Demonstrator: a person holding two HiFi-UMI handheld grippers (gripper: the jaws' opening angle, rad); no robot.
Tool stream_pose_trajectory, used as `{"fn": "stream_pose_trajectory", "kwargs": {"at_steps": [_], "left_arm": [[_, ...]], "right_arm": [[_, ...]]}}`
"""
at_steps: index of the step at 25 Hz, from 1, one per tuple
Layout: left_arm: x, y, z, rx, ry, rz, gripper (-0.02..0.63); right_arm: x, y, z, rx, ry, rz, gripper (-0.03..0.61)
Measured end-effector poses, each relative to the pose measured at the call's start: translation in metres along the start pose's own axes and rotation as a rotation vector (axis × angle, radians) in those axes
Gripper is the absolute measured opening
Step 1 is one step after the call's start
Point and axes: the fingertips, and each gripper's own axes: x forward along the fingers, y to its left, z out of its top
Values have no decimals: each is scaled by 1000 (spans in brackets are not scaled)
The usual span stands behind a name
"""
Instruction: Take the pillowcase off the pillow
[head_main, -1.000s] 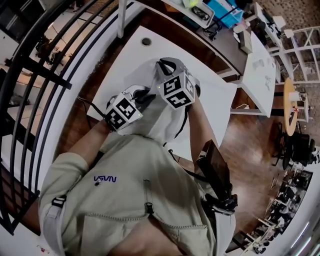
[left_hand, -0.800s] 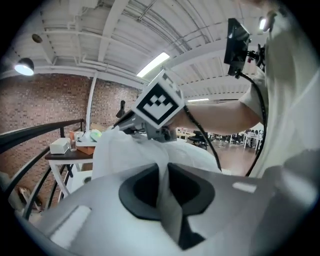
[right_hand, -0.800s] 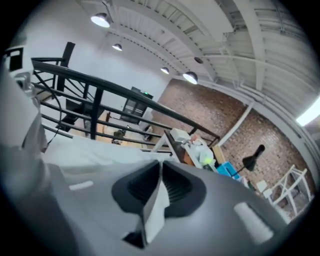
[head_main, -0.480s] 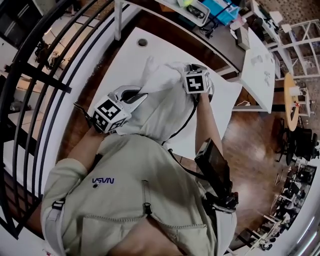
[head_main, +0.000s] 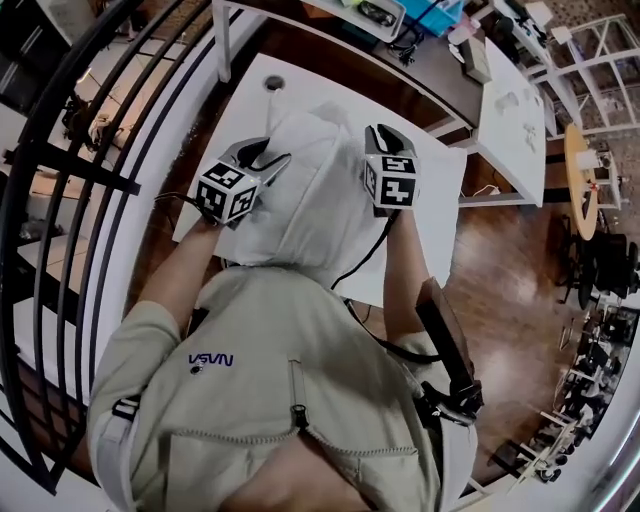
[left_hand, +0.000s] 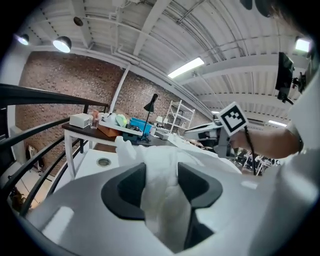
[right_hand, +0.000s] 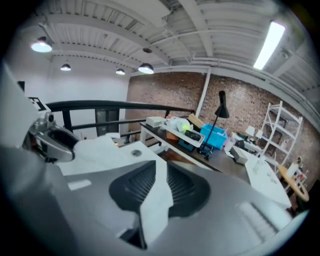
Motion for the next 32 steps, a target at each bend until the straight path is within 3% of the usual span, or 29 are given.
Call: {"fn": "stream_pose_trajectory", "kwargs": {"at_steps": [4, 9, 16, 21, 25, 29, 32], "left_arm": [[-22, 9, 14, 0, -61, 16, 179], [-51, -9, 13, 25, -97, -20, 179], [-75, -62, -34, 78, 40, -115, 202], [-90, -92, -72, 40, 101, -26, 210], [-111, -101, -99, 61, 169, 75, 225], [-145, -105, -122, 68, 179, 172, 239], [-126, -105, -127, 76, 188, 213, 242]], "right_arm": [[-48, 32, 2, 60, -69, -2, 69], [-88, 80, -29, 102, -47, -35, 69], [-125, 118, -53, 136, -26, -48, 69], [-143, 147, -81, 128, -31, 82, 69], [-155, 186, -93, 91, -49, 206, 75], [-168, 227, -108, 32, -42, 270, 85], [-163, 217, -117, -19, -14, 293, 100]]}}
